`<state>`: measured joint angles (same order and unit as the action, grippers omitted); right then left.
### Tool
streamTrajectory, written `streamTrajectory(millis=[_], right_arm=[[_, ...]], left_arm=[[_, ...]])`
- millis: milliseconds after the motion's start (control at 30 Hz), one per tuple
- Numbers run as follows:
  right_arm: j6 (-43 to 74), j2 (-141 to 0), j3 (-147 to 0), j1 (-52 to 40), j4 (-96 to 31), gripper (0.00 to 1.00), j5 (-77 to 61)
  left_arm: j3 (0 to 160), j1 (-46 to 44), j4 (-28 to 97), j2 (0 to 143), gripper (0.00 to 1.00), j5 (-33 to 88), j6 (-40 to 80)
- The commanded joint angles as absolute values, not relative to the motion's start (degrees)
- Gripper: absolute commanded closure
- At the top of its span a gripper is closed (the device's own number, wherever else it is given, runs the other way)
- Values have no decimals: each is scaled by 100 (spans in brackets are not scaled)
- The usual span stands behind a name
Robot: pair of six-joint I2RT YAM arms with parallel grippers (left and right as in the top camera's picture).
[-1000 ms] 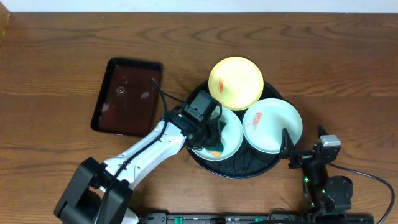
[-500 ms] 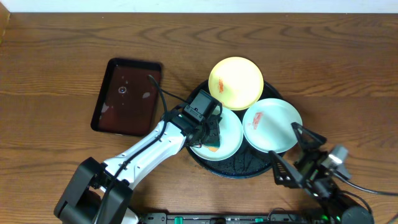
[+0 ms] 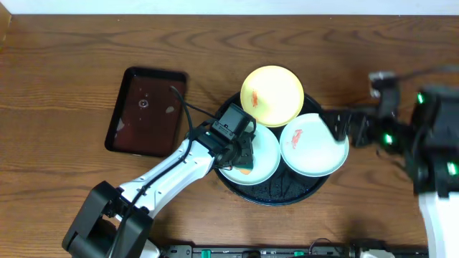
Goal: Clean dirty plates on tray and stack at the side
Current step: 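Reach the right gripper to the left green plate rim and grip it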
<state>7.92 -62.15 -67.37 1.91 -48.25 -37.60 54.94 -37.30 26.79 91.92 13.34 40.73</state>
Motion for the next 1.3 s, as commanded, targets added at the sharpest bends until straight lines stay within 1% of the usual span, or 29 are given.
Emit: streamTrajectory(millis=[0, 33, 100, 133, 167, 200, 233, 300, 333, 433, 467, 533, 600, 700, 767, 867, 1067, 1100, 1167, 1267], right_arm=[[996, -7035, -6967, 62, -4390, 48, -4965], [1155, -7303, -6967, -69, -4292, 50, -4709], [1474, -7776, -6965, -447, -4322, 58, -3603], [1505, -8009, -6965, -685, -4335, 60, -3068], [1492, -8213, -6965, -937, -4335, 58, -2783], [1396, -8429, -6965, -1197, -4311, 53, -2624], [1339, -8584, -6965, -1387, -4281, 52, -2534], [1358, -8910, -6965, -1761, -4187, 52, -2143], [1494, -9212, -6965, -2058, -4150, 52, -1616], [1584, -9605, -6965, -2329, -4132, 52, -1079], [1581, -9675, -6965, -2357, -4130, 52, -1039], [1581, -9896, -6965, -2390, -4136, 57, -989], [1559, -10097, -6965, -2383, -4125, 58, -989], [1164, -10403, -6965, -2392, -4101, 60, -1221], [591, -10615, -6965, -2436, -4047, 59, -1680], [366, -10792, -6965, -2484, -4007, 58, -1275], [-228, -10855, -6963, -2486, -3889, 59, -1260], [-224, -10908, -6963, -2486, -3892, 62, -1247], [-174, -11021, -6963, -2486, -3903, 70, -1253], [-132, -11183, -6963, -2486, -3900, 75, -1267]], left_arm=[[5485, -3732, 2683, 9170, 93, 1280, 4125], [5485, -3732, 2683, 9170, 93, 1280, 4125], [5485, -3732, 2685, 9170, 93, 1280, 4125], [5485, -3732, 2685, 9170, 93, 1280, 4125], [5485, -3732, 2685, 9170, 92, 1280, 4125], [5485, -3732, 2685, 9170, 93, 1278, 4125], [5485, -3732, 2683, 9170, 93, 1278, 4125], [5485, -3732, 2681, 9170, 92, 1278, 4125], [5485, -3732, 2685, 9170, 93, 1280, 4125], [5485, -3732, 2689, 9170, 92, 1280, 4125], [5485, -3732, 2689, 9170, 93, 1280, 4125], [5485, -3732, 2685, 9170, 93, 1280, 4125], [5485, -3732, 2681, 9170, 93, 1278, 4125], [5485, -3732, 2661, 9170, 93, 1278, 4125], [5485, -3732, 2661, 9170, 92, 1278, 4128], [5485, -3732, 2661, 9170, 93, 1278, 4125], [5485, -3732, 2620, 9170, 93, 1280, 4125], [5485, -3732, 2620, 9170, 93, 1280, 4125], [5485, -3732, 2622, 9172, 93, 1280, 4128], [5485, -3732, 2521, 9174, 92, 1275, 4248]])
